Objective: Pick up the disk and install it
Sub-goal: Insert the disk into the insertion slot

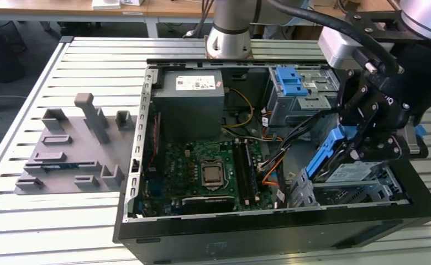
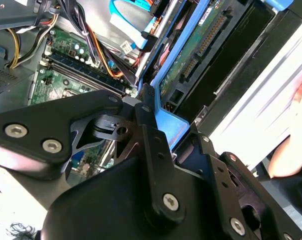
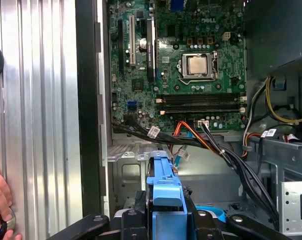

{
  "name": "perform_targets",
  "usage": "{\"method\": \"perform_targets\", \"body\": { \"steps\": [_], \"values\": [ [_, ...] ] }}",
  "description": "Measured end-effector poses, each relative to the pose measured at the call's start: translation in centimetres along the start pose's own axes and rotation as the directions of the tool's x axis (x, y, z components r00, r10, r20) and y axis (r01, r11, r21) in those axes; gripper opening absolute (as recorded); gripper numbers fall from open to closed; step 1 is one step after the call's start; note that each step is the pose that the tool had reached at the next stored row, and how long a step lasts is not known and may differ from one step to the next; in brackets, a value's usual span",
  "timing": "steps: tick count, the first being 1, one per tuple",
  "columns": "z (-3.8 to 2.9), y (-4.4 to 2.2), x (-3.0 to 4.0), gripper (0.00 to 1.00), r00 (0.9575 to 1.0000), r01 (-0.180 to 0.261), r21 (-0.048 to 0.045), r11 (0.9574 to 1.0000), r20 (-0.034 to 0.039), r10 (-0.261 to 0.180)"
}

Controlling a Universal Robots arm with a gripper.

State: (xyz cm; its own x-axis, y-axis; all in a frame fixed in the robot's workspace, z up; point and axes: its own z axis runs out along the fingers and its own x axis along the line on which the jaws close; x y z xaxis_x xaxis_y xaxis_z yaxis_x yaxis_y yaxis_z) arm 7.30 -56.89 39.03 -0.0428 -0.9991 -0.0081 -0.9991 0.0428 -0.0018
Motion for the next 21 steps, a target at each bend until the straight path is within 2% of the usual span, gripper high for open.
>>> {"method": "perform_targets", "body": {
  "steps": [21],
  "values": [
    [1.72,-0.01,0.03,0.36,1.0,0.0,0.0,1.0,0.0001,0.0]
  ]
}}
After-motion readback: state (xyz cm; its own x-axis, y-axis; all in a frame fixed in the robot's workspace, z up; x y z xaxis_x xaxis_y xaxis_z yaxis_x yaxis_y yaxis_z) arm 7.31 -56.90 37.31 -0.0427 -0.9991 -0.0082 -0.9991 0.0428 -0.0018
